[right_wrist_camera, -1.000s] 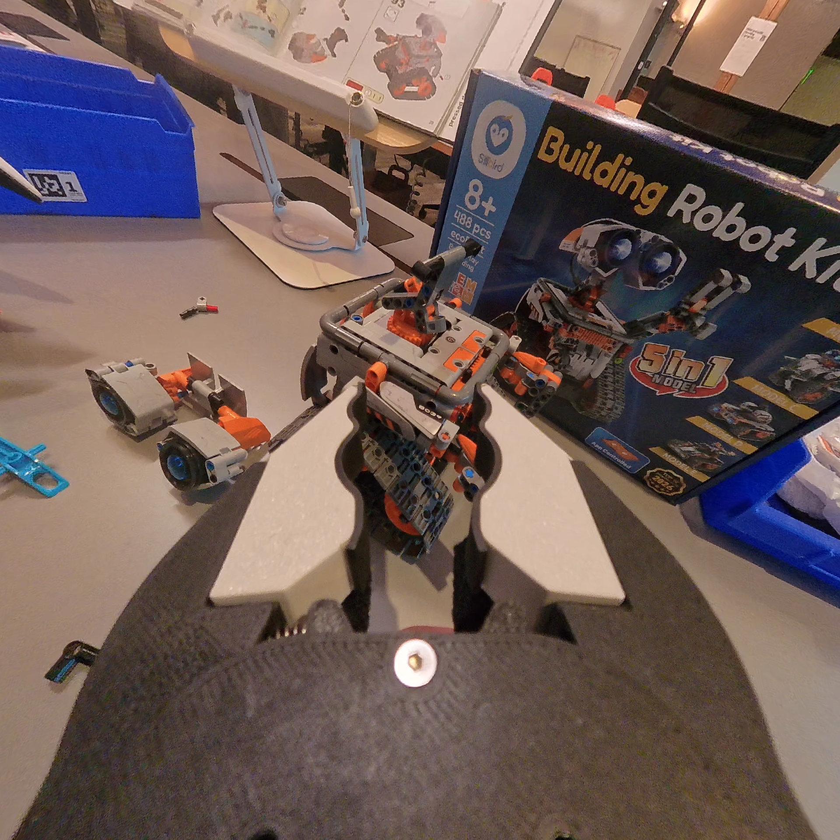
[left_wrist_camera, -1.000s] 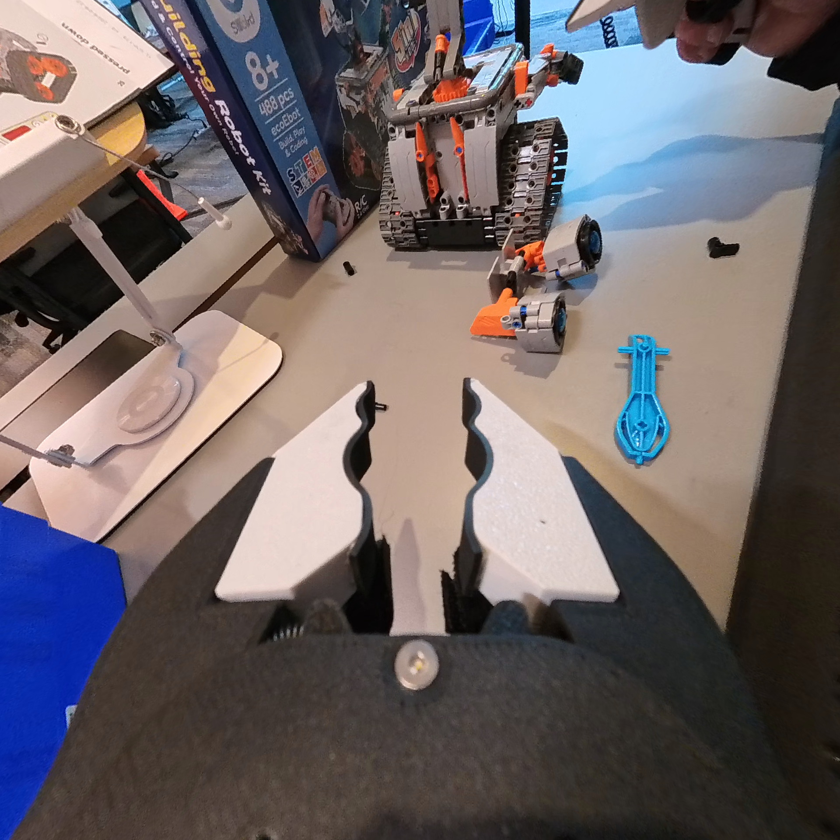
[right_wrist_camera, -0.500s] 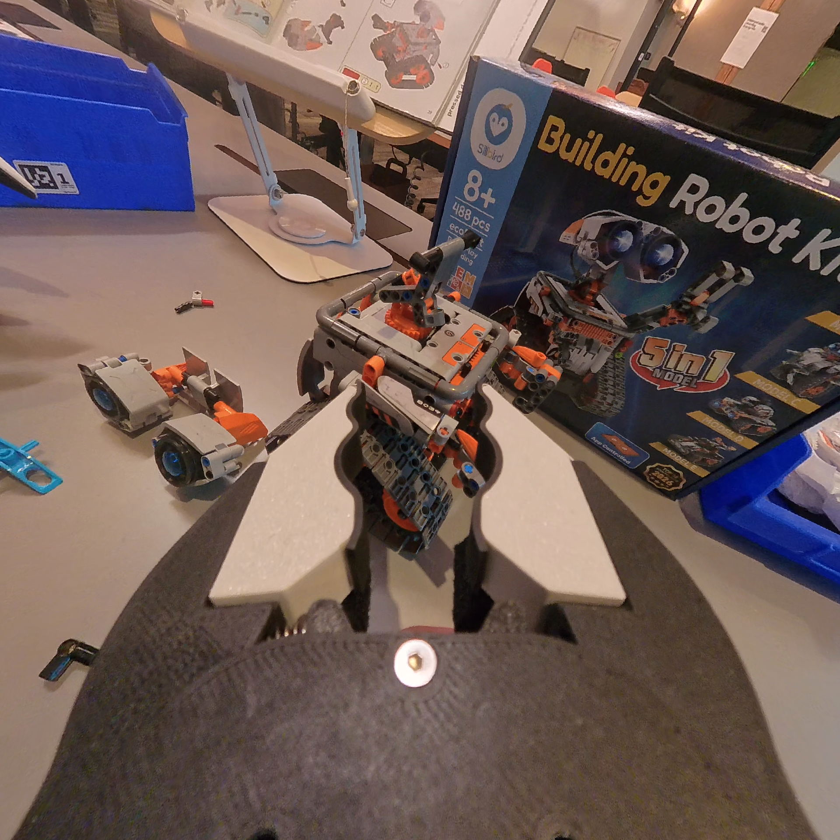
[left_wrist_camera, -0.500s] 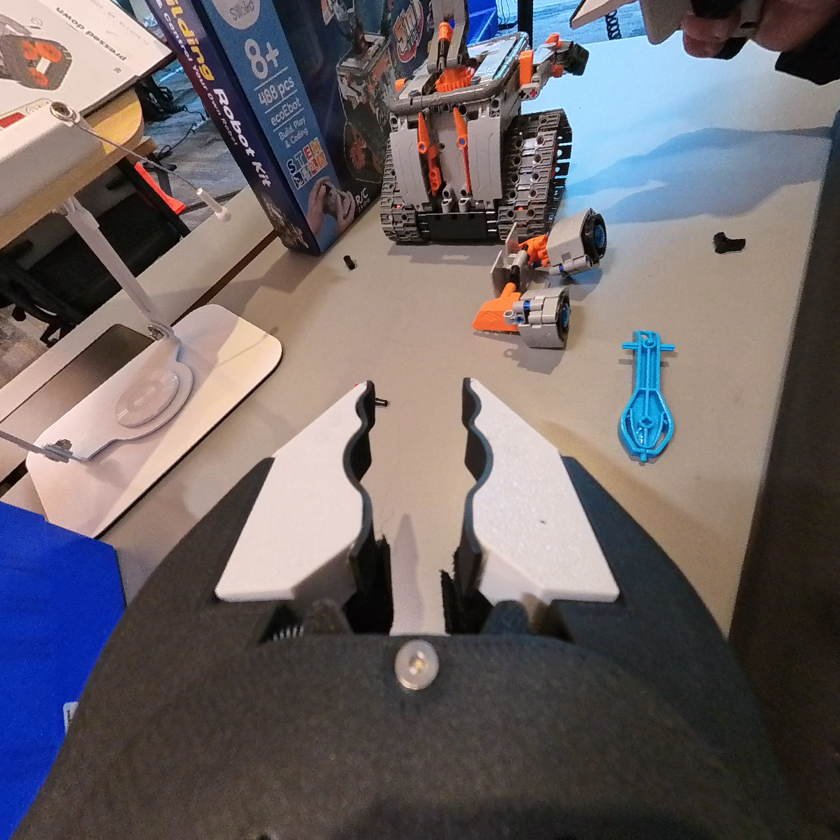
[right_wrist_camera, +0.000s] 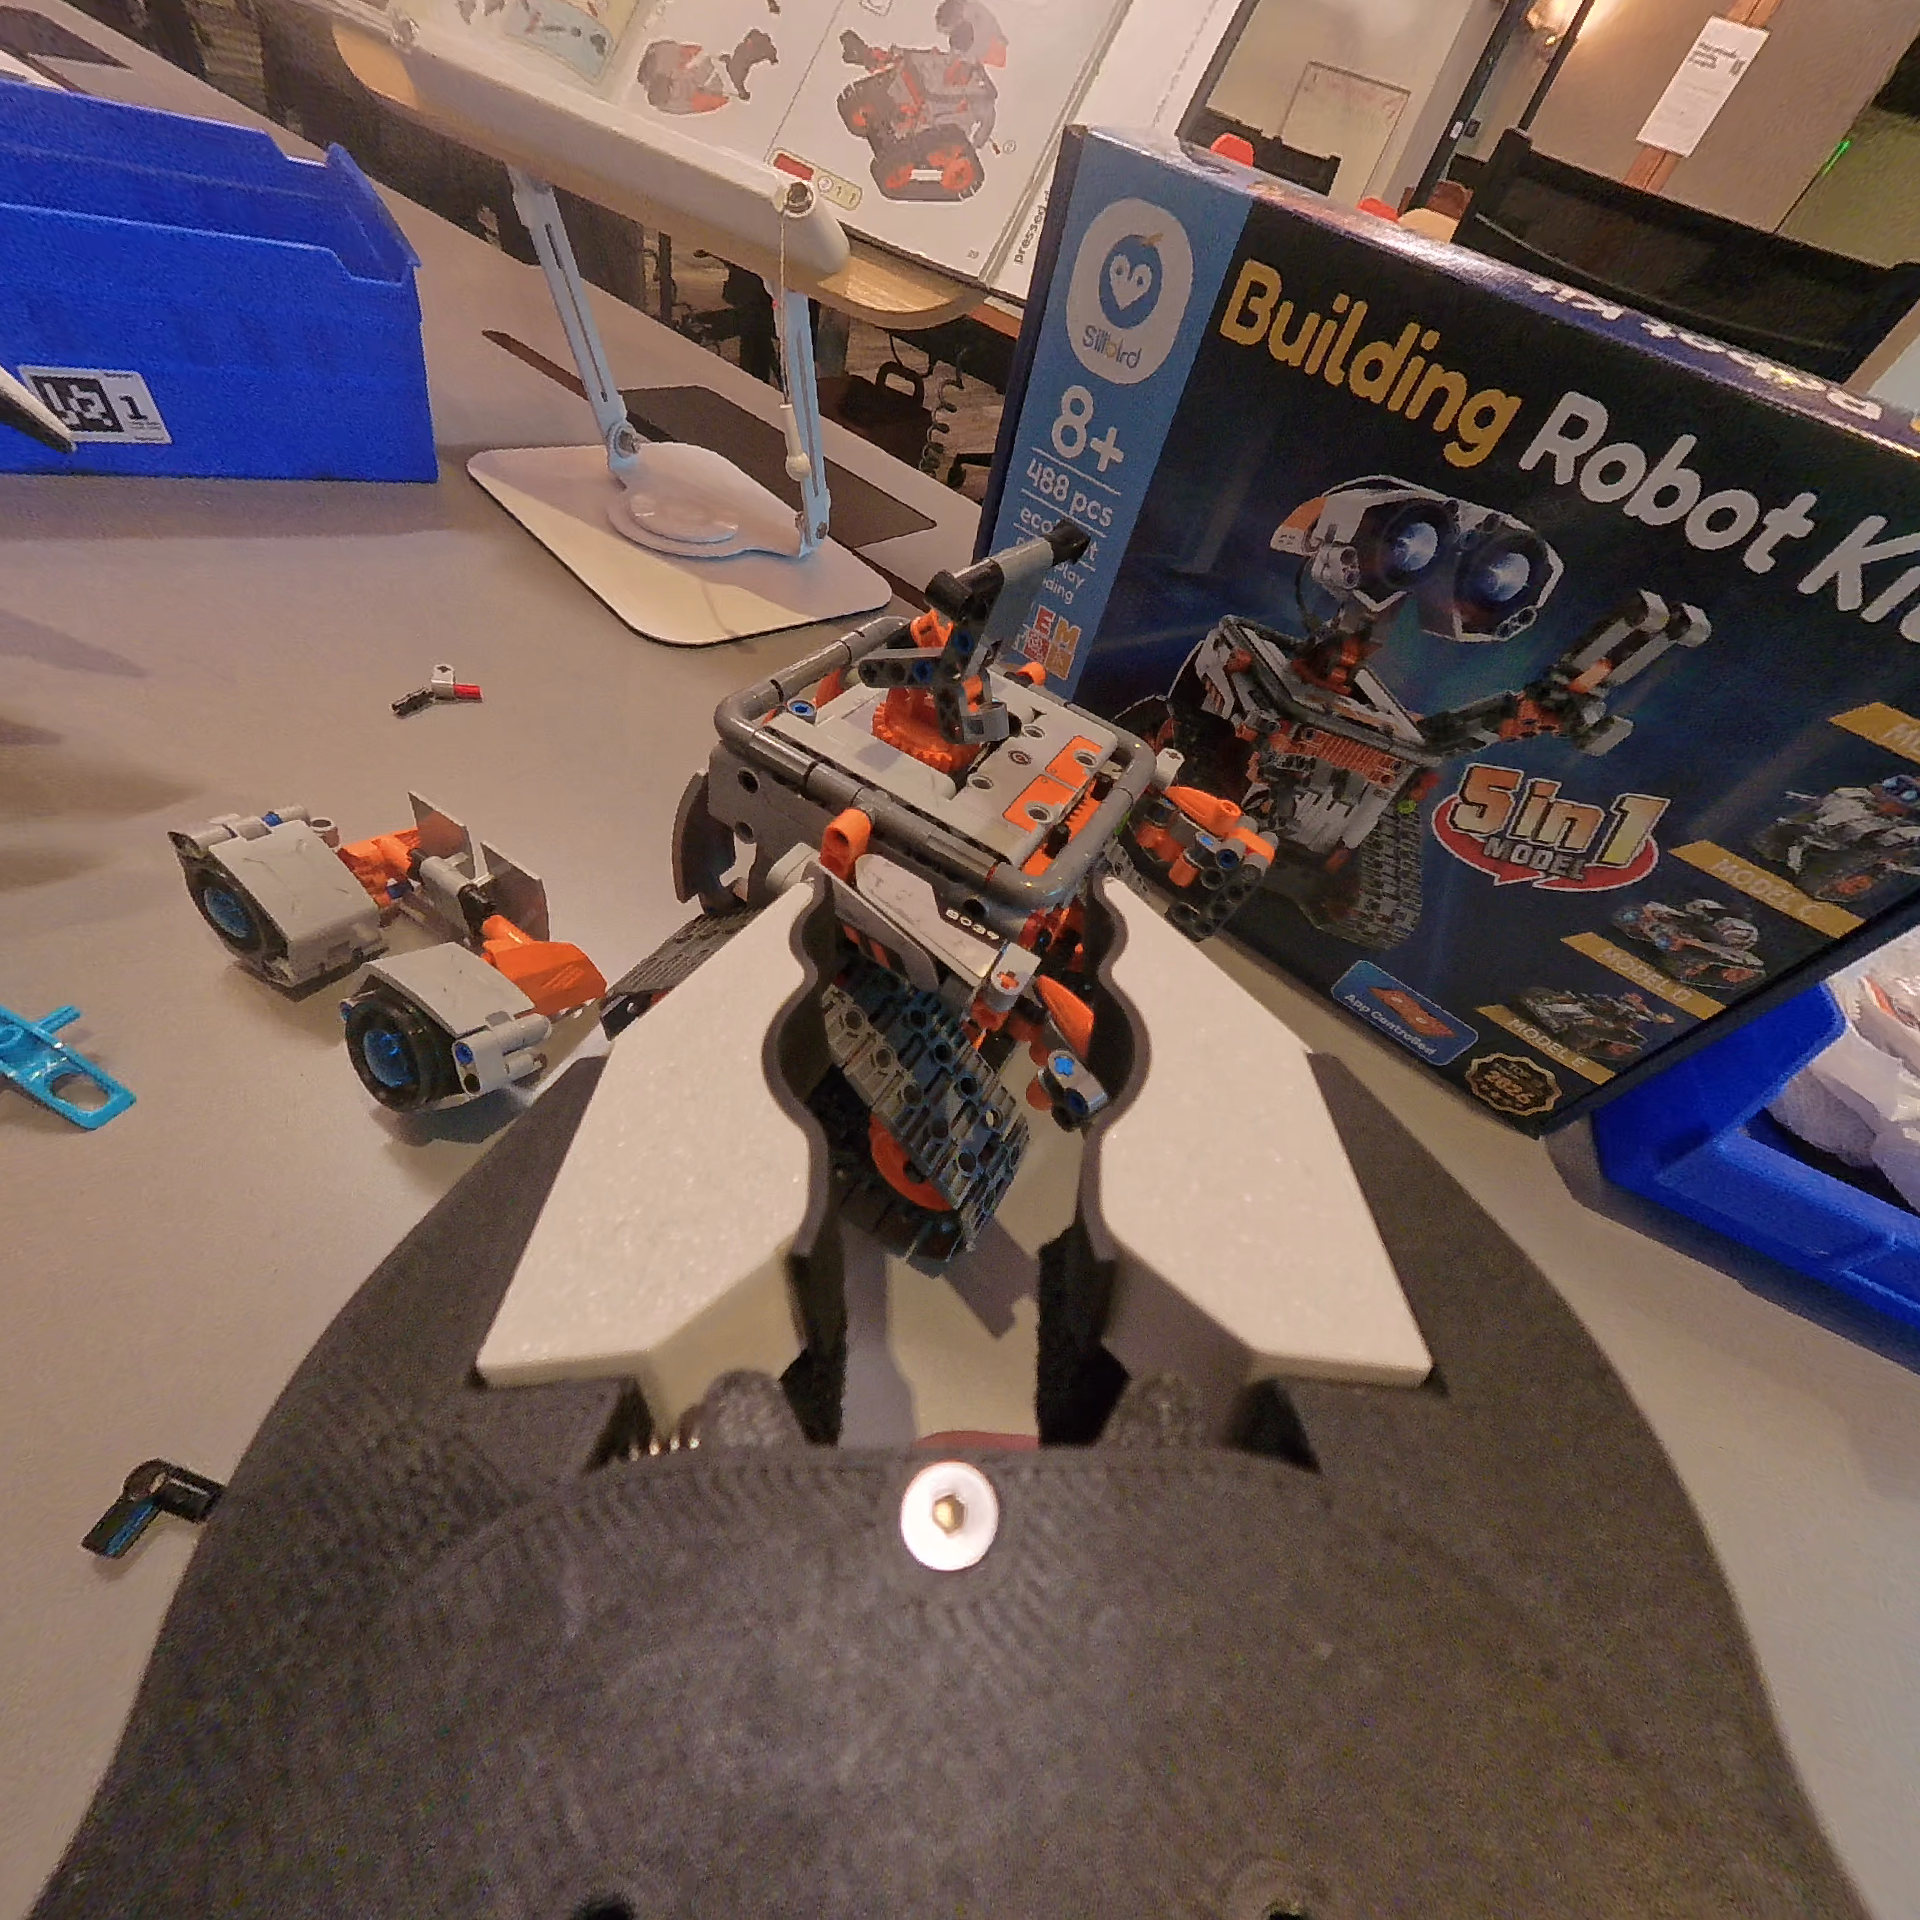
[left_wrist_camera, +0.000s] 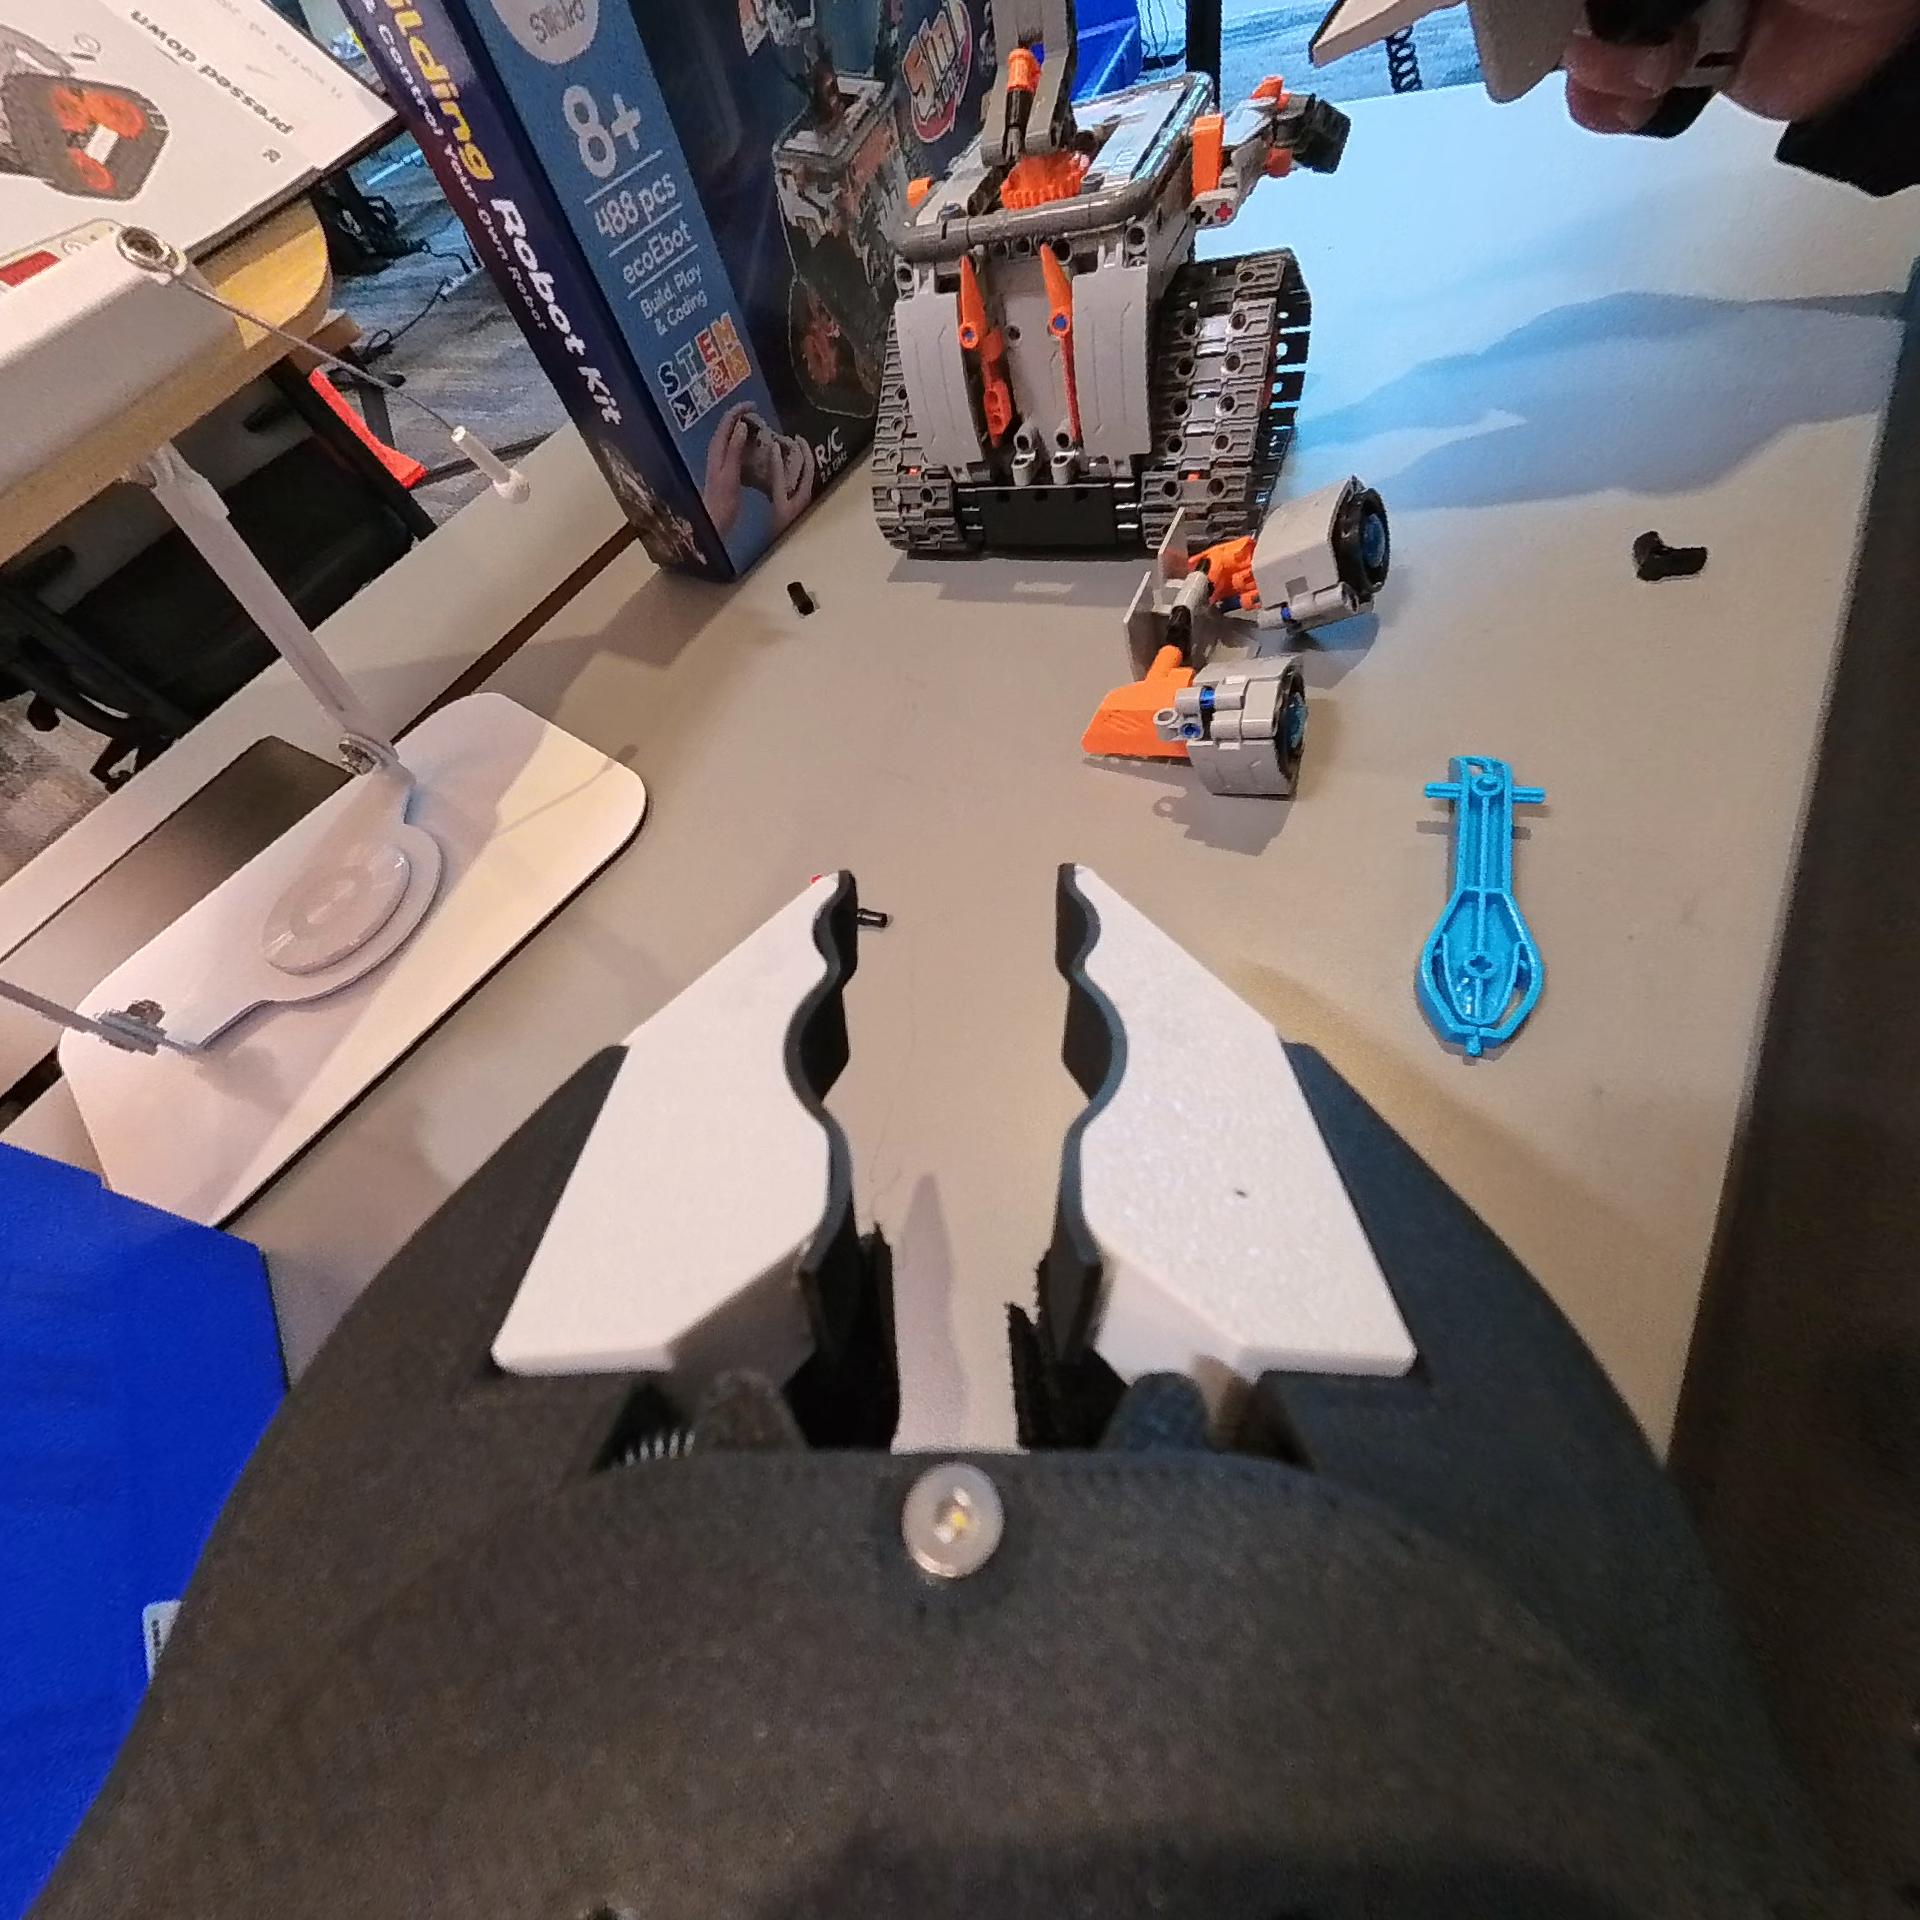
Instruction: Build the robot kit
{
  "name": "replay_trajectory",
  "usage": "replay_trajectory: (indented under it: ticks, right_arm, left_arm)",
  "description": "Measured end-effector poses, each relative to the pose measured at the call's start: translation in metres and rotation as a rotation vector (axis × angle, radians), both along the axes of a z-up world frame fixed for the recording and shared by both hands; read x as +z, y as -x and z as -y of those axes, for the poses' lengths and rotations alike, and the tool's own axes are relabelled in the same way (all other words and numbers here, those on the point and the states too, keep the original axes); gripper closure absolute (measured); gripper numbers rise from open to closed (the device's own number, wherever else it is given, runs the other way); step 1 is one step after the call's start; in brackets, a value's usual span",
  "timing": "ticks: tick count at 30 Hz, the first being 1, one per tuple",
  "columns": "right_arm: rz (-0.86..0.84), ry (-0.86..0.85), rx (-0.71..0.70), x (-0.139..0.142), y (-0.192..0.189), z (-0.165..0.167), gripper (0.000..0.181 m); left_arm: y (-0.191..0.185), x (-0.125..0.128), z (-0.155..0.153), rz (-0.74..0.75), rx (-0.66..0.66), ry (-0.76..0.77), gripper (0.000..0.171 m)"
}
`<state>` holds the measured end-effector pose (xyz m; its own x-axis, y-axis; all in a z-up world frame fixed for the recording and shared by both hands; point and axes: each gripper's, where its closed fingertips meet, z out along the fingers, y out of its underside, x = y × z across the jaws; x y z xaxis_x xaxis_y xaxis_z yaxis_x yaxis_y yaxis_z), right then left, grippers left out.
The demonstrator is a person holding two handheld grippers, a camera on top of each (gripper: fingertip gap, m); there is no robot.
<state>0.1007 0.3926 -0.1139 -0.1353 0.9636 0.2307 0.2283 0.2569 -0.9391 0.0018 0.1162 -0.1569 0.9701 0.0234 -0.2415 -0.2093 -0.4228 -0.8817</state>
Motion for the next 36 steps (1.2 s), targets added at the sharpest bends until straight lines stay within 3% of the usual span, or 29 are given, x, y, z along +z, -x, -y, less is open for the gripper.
replay_trajectory:
  ticks: [25,28,31,36]
  right_arm:
    - [-0.01,0.011,0.011,0.001,-0.002,-0.001,0.135]
    - [-0.002,0.006,0.088,0.0,-0.004,0.013,0.139]
    - [0.003,-0.065,0.259,-0.001,-0.012,0.048,0.147]
    - [0.11,-0.104,0.453,-0.023,-0.019,0.093,0.143]
  left_arm:
    - [0.001,-0.001,0.0,0.018,0.005,0.003,0.135]
    - [-0.002,-0.003,-0.002,0.028,-0.011,0.01,0.134]
    - [-0.007,-0.006,-0.005,0.05,-0.036,0.014,0.133]
    - [-0.025,-0.007,-0.016,0.122,-0.116,0.021,0.127]
